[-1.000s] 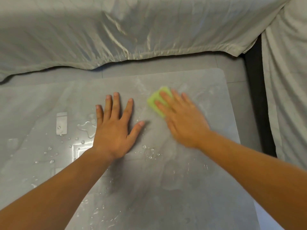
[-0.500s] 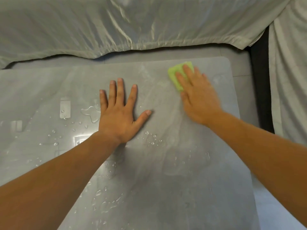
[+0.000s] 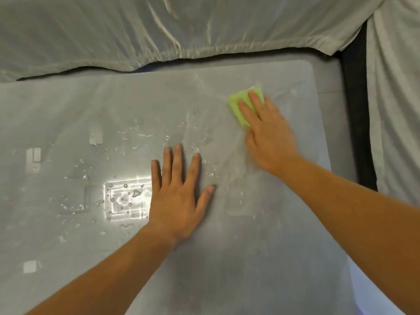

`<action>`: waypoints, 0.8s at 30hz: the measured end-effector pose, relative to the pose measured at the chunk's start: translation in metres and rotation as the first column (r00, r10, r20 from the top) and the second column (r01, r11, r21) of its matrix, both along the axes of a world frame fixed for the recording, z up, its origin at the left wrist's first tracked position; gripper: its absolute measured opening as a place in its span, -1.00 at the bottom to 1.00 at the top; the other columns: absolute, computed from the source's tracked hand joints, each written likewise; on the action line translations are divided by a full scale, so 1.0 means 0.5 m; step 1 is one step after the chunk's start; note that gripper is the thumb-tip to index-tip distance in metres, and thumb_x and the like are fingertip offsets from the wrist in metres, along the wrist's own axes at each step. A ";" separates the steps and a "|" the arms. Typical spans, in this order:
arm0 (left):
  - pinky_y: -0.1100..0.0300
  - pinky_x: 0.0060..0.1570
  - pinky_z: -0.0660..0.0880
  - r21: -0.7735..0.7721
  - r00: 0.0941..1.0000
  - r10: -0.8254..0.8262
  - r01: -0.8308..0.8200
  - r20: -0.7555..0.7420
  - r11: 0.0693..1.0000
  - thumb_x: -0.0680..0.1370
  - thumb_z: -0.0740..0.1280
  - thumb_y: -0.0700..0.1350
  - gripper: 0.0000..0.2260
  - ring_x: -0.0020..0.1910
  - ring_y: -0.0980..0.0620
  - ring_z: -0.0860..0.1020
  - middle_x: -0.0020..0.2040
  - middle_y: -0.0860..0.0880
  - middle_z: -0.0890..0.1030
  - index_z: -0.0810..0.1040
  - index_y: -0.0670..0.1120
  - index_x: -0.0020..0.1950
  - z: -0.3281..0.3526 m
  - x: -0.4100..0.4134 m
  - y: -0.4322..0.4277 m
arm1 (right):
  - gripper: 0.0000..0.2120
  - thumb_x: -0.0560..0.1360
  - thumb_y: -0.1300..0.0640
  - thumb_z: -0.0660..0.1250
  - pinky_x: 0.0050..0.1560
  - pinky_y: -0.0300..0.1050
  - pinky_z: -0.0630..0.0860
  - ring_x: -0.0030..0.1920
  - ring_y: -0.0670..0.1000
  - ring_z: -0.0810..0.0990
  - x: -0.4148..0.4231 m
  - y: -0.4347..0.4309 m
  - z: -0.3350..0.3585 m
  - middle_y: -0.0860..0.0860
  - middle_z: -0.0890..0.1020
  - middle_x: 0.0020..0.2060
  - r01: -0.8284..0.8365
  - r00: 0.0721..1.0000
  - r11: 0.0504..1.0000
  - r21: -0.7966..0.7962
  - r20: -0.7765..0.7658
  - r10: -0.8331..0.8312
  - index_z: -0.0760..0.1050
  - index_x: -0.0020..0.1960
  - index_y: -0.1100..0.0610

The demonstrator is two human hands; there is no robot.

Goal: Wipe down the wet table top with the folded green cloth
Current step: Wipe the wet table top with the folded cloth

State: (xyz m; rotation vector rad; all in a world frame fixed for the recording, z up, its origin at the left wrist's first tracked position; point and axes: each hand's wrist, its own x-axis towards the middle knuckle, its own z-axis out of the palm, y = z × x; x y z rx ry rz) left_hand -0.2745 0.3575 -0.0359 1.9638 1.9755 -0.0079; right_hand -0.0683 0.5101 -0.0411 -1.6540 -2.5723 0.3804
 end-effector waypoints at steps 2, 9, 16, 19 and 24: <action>-0.27 0.53 -0.12 0.003 0.999 0.035 -0.035 0.001 0.999 0.64 -0.06 0.28 -0.36 0.61 -0.18 -0.21 0.64 -0.18 -0.10 0.03 0.00 0.64 -0.006 0.008 -0.007 | -0.36 0.50 0.09 0.05 0.53 0.23 0.11 0.57 0.29 0.06 -0.033 -0.047 -0.003 0.14 0.12 0.60 0.040 0.999 0.999 0.024 0.031 -0.041 0.14 0.59 0.07; -0.28 0.53 -0.14 -0.013 1.000 0.007 -0.007 0.001 1.000 0.61 -0.12 0.34 -0.32 0.60 -0.18 -0.24 0.64 -0.18 -0.14 0.01 0.00 0.64 0.004 0.004 -0.006 | -0.40 0.60 0.07 0.09 0.56 0.17 0.04 0.60 0.19 0.01 0.018 -0.174 0.005 0.05 0.06 0.61 -0.408 0.910 0.913 -0.021 0.073 0.408 0.05 0.61 -0.01; -0.20 0.55 -0.19 -0.019 0.998 0.046 -0.045 0.051 0.999 0.58 -0.17 0.40 -0.20 0.60 -0.08 -0.29 0.64 -0.11 -0.17 -0.16 -0.12 0.63 0.003 0.004 -0.006 | -0.38 0.59 0.08 0.17 0.56 0.18 0.04 0.59 0.25 0.01 -0.082 -0.131 -0.005 0.10 0.06 0.61 -0.059 0.996 0.998 0.032 0.072 0.056 0.06 0.61 0.02; -0.20 0.55 -0.18 -0.034 0.999 0.026 -0.025 0.040 0.999 0.57 -0.22 0.40 -0.18 0.60 -0.09 -0.29 0.64 -0.11 -0.19 -0.14 -0.14 0.63 0.005 -0.002 -0.005 | -0.41 0.62 0.09 0.15 0.55 0.18 0.06 0.60 0.21 -0.02 -0.015 -0.249 0.004 0.08 0.06 0.61 -0.318 0.946 0.948 0.007 0.068 0.317 0.09 0.61 0.04; -0.22 0.54 -0.19 -0.040 1.000 0.008 -0.008 0.007 0.999 0.58 -0.19 0.41 -0.18 0.60 -0.13 -0.28 0.64 -0.14 -0.17 -0.11 -0.17 0.63 0.003 -0.001 -0.005 | -0.41 0.59 0.12 0.13 0.52 0.23 0.10 0.57 0.25 0.11 0.046 -0.142 0.000 0.11 0.11 0.60 -0.174 0.979 0.985 0.010 0.114 0.172 0.08 0.60 -0.02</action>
